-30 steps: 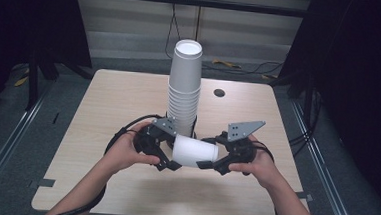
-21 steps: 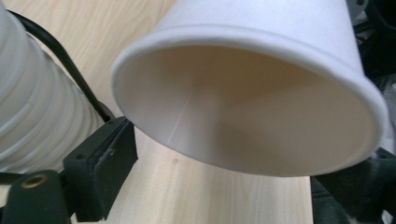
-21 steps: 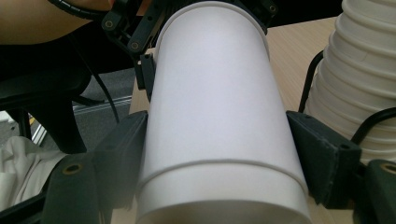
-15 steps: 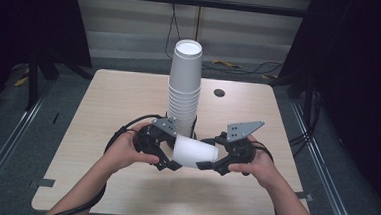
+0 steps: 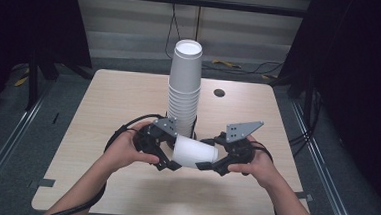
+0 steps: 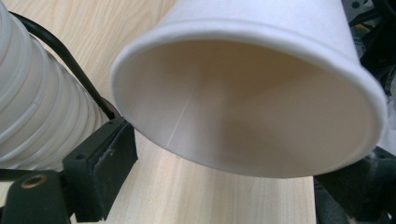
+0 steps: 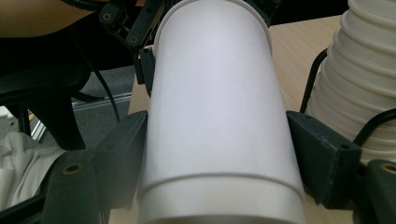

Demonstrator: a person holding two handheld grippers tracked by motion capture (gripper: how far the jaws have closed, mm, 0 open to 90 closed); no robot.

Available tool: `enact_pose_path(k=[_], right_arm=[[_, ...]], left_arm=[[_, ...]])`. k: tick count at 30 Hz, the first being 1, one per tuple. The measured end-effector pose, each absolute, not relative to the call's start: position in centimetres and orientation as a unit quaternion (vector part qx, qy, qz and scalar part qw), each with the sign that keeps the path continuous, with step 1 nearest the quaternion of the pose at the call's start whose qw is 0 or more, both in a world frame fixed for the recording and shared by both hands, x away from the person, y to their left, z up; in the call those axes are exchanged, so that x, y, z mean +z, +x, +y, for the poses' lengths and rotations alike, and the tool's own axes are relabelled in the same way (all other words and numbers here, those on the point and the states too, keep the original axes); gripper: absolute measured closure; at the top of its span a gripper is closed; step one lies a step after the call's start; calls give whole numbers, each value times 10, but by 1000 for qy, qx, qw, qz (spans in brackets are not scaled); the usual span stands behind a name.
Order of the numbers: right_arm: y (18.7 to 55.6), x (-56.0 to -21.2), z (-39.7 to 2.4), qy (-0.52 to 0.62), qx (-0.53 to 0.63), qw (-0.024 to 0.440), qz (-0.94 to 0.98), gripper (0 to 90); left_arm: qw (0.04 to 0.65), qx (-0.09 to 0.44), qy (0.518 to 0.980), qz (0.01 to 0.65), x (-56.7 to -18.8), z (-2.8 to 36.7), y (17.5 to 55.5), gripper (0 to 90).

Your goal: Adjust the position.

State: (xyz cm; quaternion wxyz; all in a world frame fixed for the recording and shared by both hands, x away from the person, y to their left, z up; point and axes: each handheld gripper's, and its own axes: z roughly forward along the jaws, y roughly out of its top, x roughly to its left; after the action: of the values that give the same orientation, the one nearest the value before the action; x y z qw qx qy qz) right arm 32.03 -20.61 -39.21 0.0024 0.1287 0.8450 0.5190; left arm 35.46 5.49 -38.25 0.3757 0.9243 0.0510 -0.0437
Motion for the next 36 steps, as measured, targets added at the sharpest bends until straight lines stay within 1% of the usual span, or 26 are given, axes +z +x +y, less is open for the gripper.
enact_pose_path(k=[7,11,14,18,36], right_arm=[[321,-391,-206,129,522,3,843,242],[321,-391,-205,128,525,2,842,242],[321,-391,-204,125,522,2,843,242],[322,-390,-205,128,528,0,839,245],[322,-398,-201,120,507,1,854,249]], left_arm=[[382,-45,921,53,-382,55,355,105],[387,-46,920,49,-381,53,355,84],[382,-44,922,47,-380,53,355,90],[391,-42,918,51,-378,55,354,108],[376,-37,925,41,-374,60,352,149]])
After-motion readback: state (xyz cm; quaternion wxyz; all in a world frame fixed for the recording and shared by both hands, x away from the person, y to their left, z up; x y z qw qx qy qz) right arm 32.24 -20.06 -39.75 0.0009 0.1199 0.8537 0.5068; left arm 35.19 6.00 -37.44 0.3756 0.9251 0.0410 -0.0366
